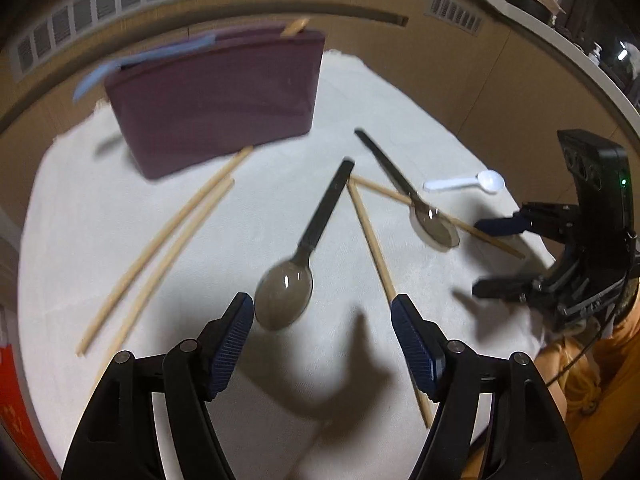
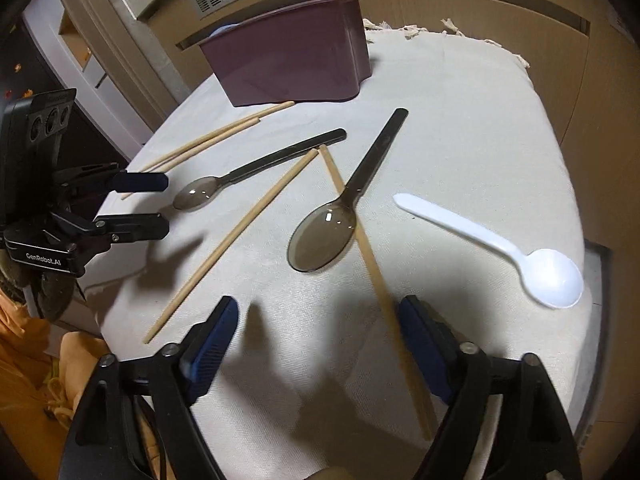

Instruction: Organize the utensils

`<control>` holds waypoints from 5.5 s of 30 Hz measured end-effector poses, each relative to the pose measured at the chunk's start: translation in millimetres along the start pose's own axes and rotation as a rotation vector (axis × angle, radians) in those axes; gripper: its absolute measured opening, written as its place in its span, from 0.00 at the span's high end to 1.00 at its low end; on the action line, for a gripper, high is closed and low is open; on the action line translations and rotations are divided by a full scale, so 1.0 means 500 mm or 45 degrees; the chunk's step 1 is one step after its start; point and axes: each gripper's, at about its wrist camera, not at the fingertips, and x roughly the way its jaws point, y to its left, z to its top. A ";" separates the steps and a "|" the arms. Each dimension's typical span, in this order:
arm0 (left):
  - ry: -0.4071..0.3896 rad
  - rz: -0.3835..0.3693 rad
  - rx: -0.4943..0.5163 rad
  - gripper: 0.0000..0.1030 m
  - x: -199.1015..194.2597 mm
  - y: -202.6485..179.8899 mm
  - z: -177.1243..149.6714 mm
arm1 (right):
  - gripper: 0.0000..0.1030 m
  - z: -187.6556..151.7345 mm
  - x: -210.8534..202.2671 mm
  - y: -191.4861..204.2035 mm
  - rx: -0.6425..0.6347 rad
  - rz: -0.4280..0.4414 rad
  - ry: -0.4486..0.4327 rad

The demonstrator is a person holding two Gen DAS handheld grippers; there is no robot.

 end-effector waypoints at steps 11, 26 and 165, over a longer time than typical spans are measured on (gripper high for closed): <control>0.065 0.014 0.151 0.56 0.121 -0.028 0.137 | 0.00 -0.009 0.013 0.026 -0.010 -0.071 -0.032; 0.062 0.125 0.197 0.88 0.148 -0.044 0.149 | 0.29 0.048 -0.051 0.026 -0.100 -0.249 -0.172; 0.123 0.035 -0.083 0.54 0.107 -0.088 0.071 | 0.83 0.113 0.054 -0.001 -0.257 -0.228 -0.046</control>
